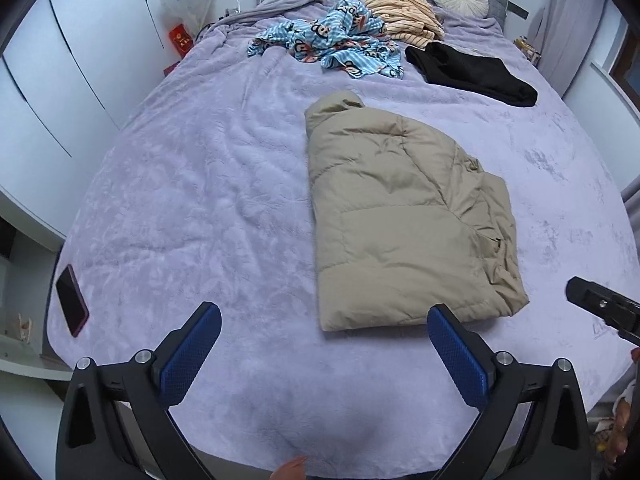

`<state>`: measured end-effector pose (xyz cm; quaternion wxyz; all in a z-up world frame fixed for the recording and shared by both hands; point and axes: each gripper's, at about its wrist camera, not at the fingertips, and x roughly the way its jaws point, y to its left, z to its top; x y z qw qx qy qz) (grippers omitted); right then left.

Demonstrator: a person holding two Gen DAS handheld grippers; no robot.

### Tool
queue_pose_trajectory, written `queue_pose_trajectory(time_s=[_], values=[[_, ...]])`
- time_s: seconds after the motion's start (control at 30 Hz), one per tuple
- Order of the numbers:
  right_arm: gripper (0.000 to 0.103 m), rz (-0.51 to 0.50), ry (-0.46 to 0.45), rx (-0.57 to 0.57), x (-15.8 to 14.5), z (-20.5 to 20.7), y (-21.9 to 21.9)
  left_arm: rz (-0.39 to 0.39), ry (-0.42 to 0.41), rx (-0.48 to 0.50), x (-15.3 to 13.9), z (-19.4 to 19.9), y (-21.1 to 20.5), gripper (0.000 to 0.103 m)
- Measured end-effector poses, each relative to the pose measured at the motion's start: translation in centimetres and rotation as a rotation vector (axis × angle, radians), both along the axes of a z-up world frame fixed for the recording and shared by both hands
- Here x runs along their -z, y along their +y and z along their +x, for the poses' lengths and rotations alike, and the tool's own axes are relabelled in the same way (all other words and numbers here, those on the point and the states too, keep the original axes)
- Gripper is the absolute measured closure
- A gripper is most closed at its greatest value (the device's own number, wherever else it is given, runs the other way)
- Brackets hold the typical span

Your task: Fold large clothes

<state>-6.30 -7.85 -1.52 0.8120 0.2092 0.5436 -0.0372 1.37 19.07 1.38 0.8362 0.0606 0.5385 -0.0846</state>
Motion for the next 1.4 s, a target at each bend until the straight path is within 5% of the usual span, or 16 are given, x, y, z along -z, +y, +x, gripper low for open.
queue_pose_trajectory(time_s=[0.13, 0.17, 0.53, 1.4], values=[[0.011, -0.11, -0.066, 0.012, -2.2, 0.4, 1.7, -0.004, -0.061, -0.035, -1.4, 0.7, 1.3, 0.0], [0.0, -0.136, -0.082, 0.016, -2.7, 0.5, 2.0, -0.013, -0.066, -0.039, -1.5, 0.7, 1.4, 0.0], [0.0, -0.18, -0.126, 0.049, -5.8, 1.0, 2.0, -0.045, -0.079, -0.053, -2.6, -0.3, 0.6, 0.0], [0.0, -0.186, -0.125, 0.039, -6.0, 0.6, 2.3, -0.045, -0.093, -0.073, -3.6, -0.9, 0.3, 0.0]])
